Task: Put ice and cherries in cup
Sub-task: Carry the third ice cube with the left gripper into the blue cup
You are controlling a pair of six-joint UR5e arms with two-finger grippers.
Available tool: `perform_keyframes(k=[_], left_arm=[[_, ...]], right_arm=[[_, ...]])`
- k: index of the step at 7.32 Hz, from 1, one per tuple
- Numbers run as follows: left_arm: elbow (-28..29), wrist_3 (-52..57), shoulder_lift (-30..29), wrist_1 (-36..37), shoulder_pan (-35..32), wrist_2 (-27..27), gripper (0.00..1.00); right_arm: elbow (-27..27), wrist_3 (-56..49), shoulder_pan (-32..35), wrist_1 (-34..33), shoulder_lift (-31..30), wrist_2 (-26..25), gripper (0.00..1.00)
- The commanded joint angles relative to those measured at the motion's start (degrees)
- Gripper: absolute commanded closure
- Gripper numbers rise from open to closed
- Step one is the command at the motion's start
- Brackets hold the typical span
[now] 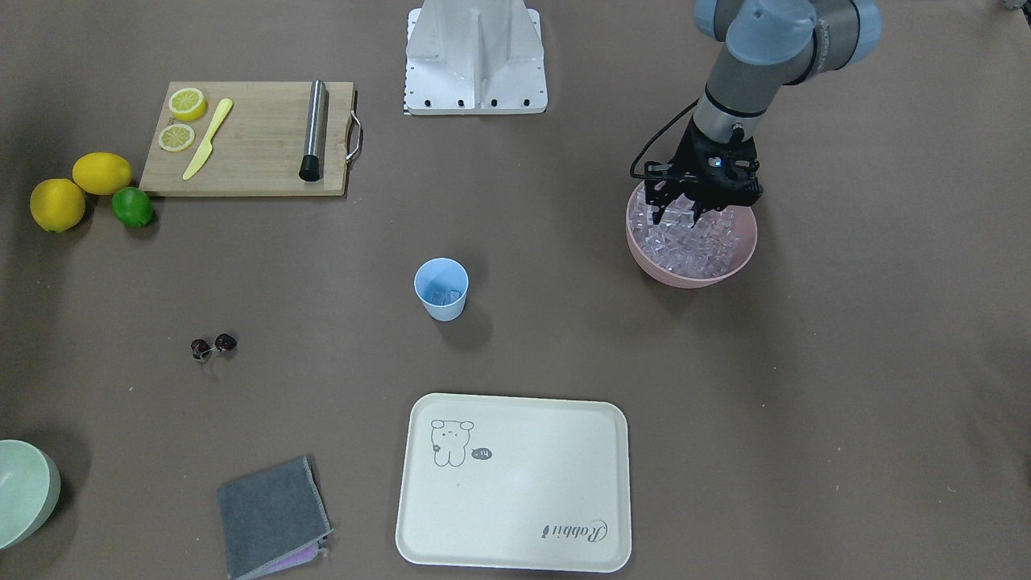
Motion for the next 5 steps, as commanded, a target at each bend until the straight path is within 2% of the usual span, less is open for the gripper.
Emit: perform_keyframes(k=[1, 2, 4, 5], left_arm=[[14.0, 0.3, -14.8, -2.3, 0.1, 0.0, 1.0], [19.6, 0.3, -18.2, -5.7, 0.4, 0.3, 1.0], [23.5, 0.1, -19.9, -10.6, 5.4, 8.3, 1.0], [24.3, -0.6, -20.4, -11.1, 6.7, 8.5, 1.0]], right_arm=[[-0.2, 0.1, 0.0, -0.1, 0.3, 0.2, 0.0], [-1.0, -0.1, -0.1, -0.1, 0.0, 0.0, 0.0], [-1.8, 0.0, 0.0, -0.2, -0.8, 0.0, 0.0], [-3.9, -0.3, 0.0, -0.1, -0.8, 0.0, 0.0]])
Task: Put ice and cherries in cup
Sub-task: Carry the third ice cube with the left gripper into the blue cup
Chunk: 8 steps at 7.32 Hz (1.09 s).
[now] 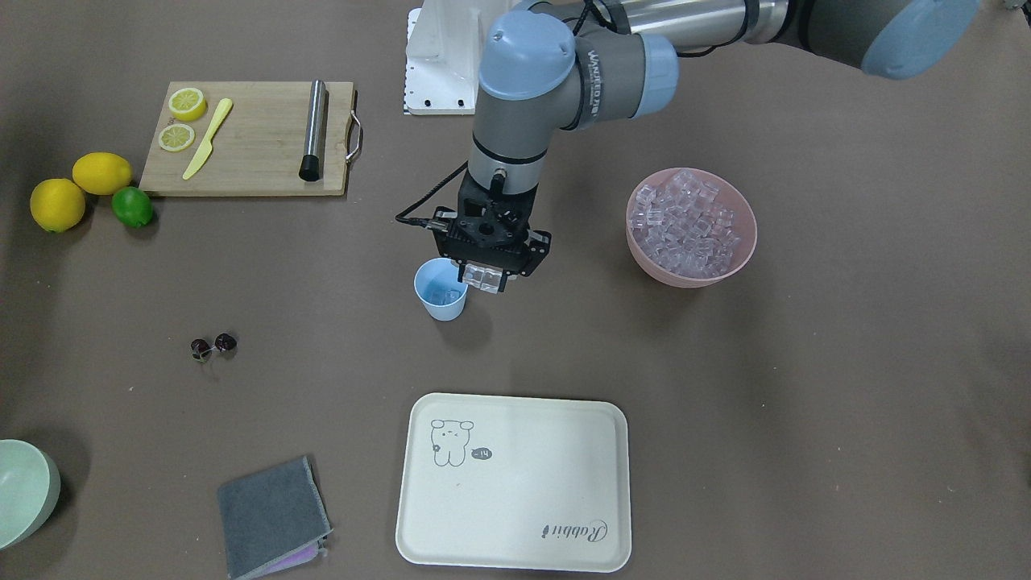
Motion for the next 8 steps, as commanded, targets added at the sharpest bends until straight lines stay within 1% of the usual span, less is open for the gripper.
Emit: perform_keyframes(k=[1, 2, 5, 6, 7, 8], left_arm=[[3.4, -0.9, -1.3, -1.9, 4.1, 3.9, 1.0], [4.4, -1.0, -1.3, -4.3, 5.6, 6.6, 1.0], [5.8, -0.8, -1.8, -4.7, 5.7, 6.7, 1.0], [5.9, -0.5, -2.1, -4.7, 5.6, 6.7, 0.75], [6.0, -0.6, -2.2, -4.7, 5.7, 6.7, 0.69], [6.1, -0.6, -2.2, -4.7, 5.7, 6.7, 0.56]], right_arm=[[-2.6, -0.6, 0.0, 0.1, -0.1, 0.0, 0.0], [-2.7, -0.5, 0.0, 0.1, 0.0, 0.0, 0.0], [-2.5, -0.5, 0.0, 0.1, -0.1, 0.0, 0.0], [-2.1, -0.3, 0.0, 0.1, 0.4, 0.0, 0.0], [-2.0, -0.4, 0.0, 0.1, 0.3, 0.0, 0.0], [-2.0, -0.4, 0.0, 0.1, 0.2, 0.0, 0.0]])
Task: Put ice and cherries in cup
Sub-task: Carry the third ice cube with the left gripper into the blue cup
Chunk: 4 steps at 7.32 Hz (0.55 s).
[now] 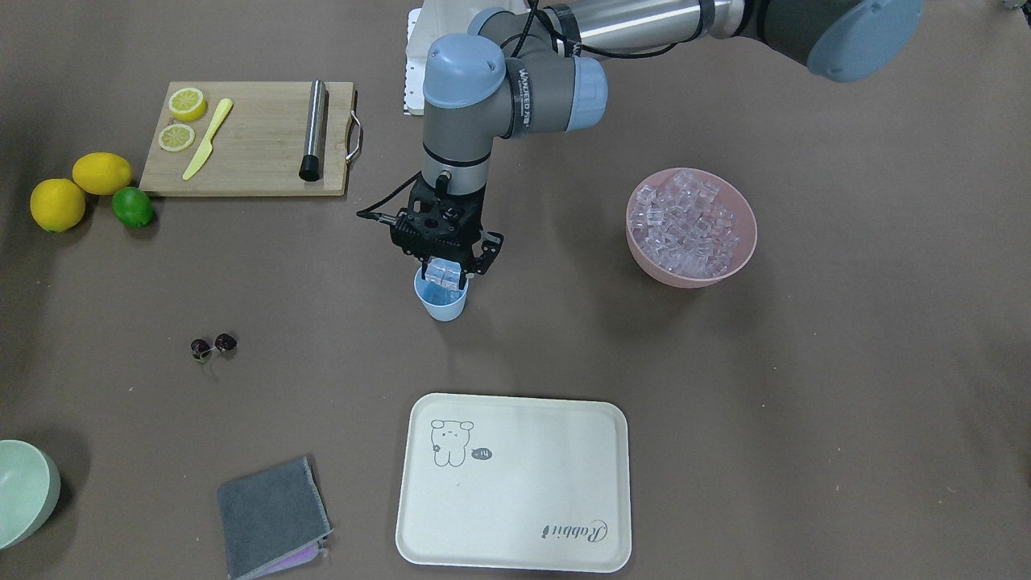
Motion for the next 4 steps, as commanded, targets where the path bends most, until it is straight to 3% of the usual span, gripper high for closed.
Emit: perform_keyframes(k=[1, 4], left_arm=[[1.0, 0.4, 0.0, -1.9, -0.1, 0.0, 0.02], [1.6, 0.3, 0.0, -3.9, -0.4, 0.0, 0.02]], right_arm=[[0.0, -0.1, 0.0, 0.0, 0.1, 0.0, 0.0], [0.4, -0.4, 0.0, 0.0, 0.4, 0.3, 0.0]])
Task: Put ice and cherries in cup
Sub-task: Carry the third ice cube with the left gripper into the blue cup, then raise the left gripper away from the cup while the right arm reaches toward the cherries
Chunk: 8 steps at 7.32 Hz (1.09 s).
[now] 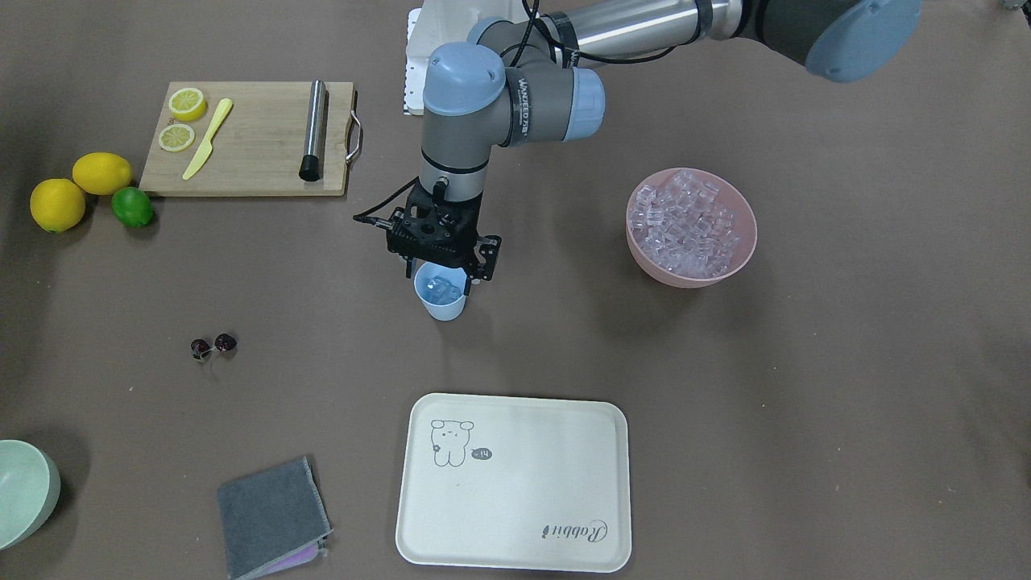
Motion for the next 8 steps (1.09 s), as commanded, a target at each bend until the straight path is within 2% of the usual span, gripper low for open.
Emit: perform_keyframes(k=[1, 2, 3, 4, 6, 7, 8], left_arm=[[-1.4, 0.0, 0.3, -0.1, -2.1, -1.0, 0.02], [-3.6, 0.0, 2.4, 0.2, -3.6, -3.7, 0.02], [-6.1, 0.1, 4.9, 0.6, -6.7, -6.3, 0.02], [-10.2, 1.7, 10.8, 0.6, -10.2, -10.9, 0.02], [-17.4, 7.5, 20.5, 0.6, -16.3, -15.6, 0.02], [-18.7, 8.5, 23.1, 0.5, -18.4, -17.1, 0.02], [-18.9, 8.6, 24.9, 0.2, -19.1, -17.1, 0.02]], right_arm=[[0.7, 0.3, 0.0, 0.0, 0.2, 0.4, 0.0], [1.5, 0.5, 0.0, -0.2, 0.8, 1.6, 0.0], [1.9, 1.1, -0.3, 0.0, 1.3, 6.1, 0.0], [1.9, 1.0, -1.1, -0.1, 2.7, 7.8, 0.0], [2.2, 14.2, -7.9, 0.1, 8.3, 6.4, 0.0], [2.8, 20.0, -12.3, 1.0, 11.1, 4.0, 0.0], [2.5, 25.2, -16.8, 5.3, 12.9, 0.5, 0.0]])
